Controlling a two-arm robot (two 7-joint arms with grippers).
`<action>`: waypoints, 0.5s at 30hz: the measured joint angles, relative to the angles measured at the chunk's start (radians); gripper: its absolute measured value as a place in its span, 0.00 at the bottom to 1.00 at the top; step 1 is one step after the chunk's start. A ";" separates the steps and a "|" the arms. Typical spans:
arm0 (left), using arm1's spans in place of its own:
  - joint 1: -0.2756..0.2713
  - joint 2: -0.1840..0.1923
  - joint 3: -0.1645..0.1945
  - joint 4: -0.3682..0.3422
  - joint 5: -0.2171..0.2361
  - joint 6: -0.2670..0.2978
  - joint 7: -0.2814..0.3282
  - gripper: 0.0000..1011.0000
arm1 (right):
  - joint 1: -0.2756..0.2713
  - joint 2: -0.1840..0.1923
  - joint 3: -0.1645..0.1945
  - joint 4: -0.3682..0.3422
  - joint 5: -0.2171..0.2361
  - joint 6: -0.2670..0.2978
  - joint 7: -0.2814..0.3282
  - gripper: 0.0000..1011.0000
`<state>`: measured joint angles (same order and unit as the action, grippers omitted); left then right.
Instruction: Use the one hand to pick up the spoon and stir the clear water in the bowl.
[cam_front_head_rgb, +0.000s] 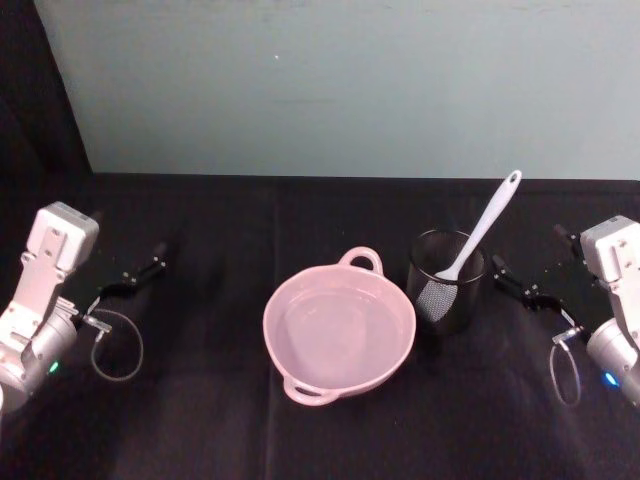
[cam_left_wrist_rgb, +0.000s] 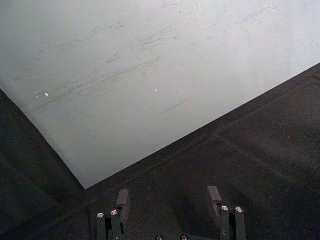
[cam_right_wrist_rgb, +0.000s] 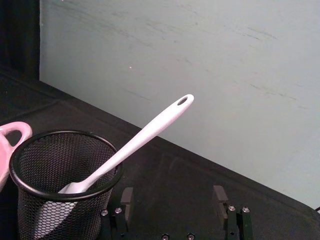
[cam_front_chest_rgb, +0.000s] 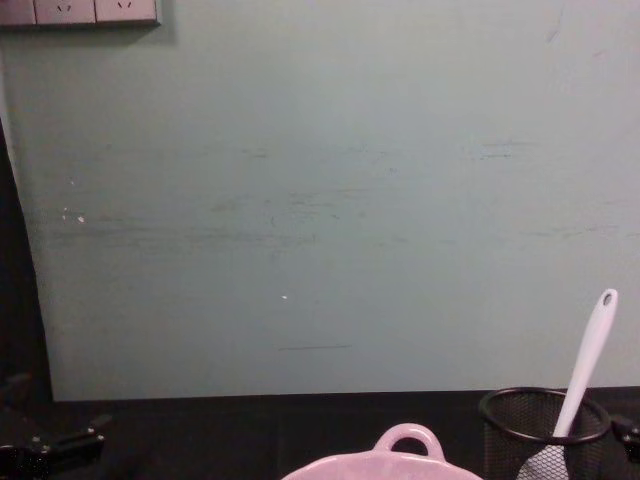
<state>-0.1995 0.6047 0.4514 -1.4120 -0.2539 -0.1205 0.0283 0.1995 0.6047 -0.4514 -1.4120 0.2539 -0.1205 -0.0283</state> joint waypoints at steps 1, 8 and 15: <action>0.000 0.000 0.000 0.000 0.000 0.000 0.000 0.99 | 0.000 0.000 0.000 0.000 0.000 0.000 0.000 0.99; 0.000 0.000 0.000 0.000 0.000 0.000 0.000 0.99 | 0.000 0.000 0.000 0.000 0.000 0.000 0.000 0.99; 0.000 0.000 0.000 0.000 0.000 0.000 0.000 0.99 | 0.000 0.000 0.000 0.000 0.000 0.000 0.000 0.99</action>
<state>-0.1995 0.6047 0.4514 -1.4120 -0.2539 -0.1205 0.0283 0.1996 0.6046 -0.4514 -1.4119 0.2539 -0.1206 -0.0283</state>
